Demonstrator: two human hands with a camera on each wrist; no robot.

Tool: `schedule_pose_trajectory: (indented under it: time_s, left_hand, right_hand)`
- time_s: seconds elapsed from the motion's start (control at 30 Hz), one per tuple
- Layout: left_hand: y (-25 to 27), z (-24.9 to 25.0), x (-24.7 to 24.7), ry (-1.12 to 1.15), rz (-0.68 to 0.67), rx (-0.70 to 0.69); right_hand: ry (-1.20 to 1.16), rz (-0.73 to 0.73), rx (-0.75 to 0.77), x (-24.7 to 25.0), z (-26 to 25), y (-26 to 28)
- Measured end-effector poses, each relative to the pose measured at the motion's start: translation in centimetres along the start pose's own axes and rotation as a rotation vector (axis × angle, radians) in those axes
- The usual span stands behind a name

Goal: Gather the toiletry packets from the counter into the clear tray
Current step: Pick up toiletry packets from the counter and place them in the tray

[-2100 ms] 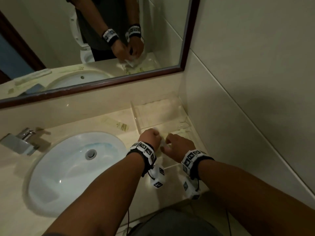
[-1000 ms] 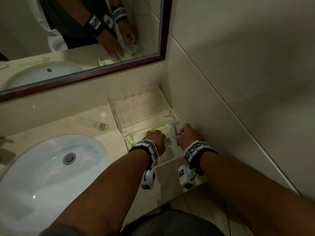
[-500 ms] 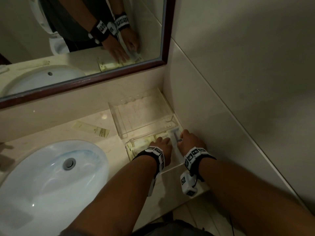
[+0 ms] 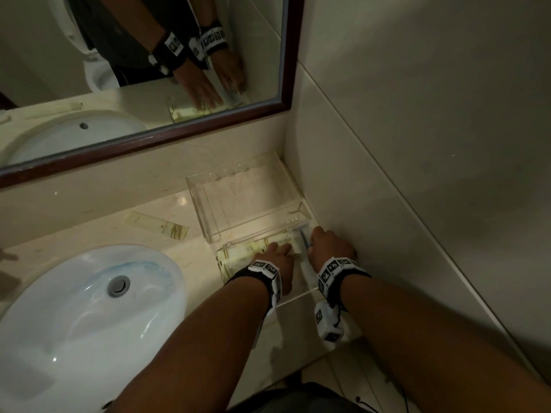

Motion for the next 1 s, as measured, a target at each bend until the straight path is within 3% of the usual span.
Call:
schedule_pose_trajectory:
  time_s: [0.2,0.4,0.63,1.0]
  left_hand:
    - [-0.1,0.0,0.0,0.006,0.009,0.003]
    - [0.0,0.1,0.3,0.001,0.044,-0.001]
    - [0.1,0.2,0.4,0.016,0.033,-0.002]
    - [0.0,0.2,0.2,0.024,0.014,0.002]
  right_hand:
    - [0.026,0.02,0.016,-0.2,-0.2,0.0]
    - [-0.097,0.069,0.086,0.2,-1.4,0.8]
    - [-0.018,-0.07,0.114,-1.6,-2.5,1.7]
    - [0.038,-0.096,0.109,-2.0,-2.7,1.4]
Point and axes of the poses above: each hand's wrist, its own y-axis away from the middle knuckle, its own x-axis out of the back of the hand, z = x × y, the point moved 10 cm from there along -y, towards the middle knuckle, and after that the axes turned 8 degrees about z, right-handed, at the moved point
